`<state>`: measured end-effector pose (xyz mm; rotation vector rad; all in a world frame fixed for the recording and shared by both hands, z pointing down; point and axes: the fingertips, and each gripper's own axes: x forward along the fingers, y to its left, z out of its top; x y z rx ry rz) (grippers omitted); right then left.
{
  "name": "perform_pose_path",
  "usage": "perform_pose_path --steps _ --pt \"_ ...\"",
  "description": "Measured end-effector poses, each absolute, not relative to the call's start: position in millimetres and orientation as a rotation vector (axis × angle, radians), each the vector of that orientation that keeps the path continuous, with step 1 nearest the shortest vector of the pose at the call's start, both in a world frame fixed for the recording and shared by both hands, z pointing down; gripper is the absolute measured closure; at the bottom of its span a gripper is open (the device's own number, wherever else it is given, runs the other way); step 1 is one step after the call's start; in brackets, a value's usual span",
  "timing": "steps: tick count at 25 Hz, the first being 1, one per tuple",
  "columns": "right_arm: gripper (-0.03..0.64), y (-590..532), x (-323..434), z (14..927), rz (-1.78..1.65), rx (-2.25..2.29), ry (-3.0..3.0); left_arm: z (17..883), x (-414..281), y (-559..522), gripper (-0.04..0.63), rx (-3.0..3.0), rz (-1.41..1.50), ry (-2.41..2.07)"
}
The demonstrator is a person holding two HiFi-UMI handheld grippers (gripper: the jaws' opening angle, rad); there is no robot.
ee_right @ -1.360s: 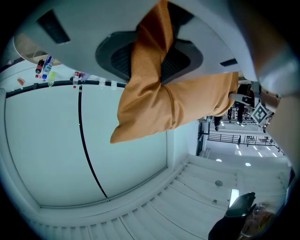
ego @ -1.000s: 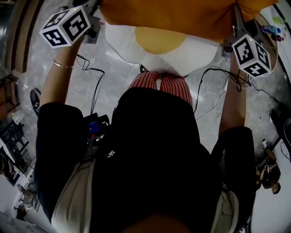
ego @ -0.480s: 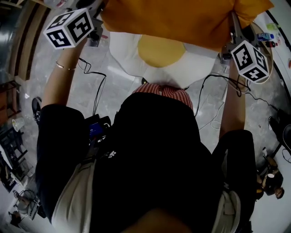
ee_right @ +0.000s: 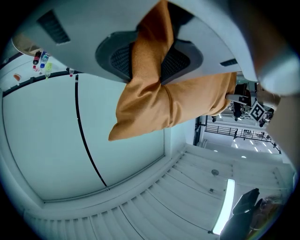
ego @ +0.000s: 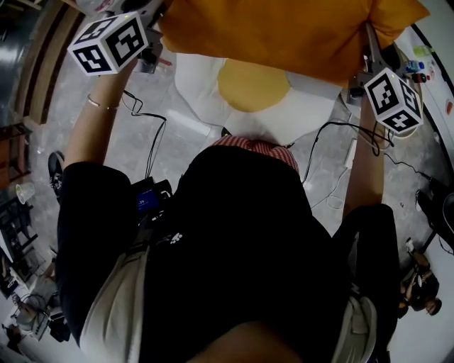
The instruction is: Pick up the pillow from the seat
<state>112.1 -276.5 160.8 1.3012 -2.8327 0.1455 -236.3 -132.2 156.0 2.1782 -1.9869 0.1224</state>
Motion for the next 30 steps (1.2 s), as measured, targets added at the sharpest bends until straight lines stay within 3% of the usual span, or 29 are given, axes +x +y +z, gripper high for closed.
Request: perform_pose_path --steps 30 --pt "0.448 -243.6 154.8 135.8 0.116 1.388 -2.869 140.9 -204.0 -111.5 0.46 2.258 0.085 -1.996"
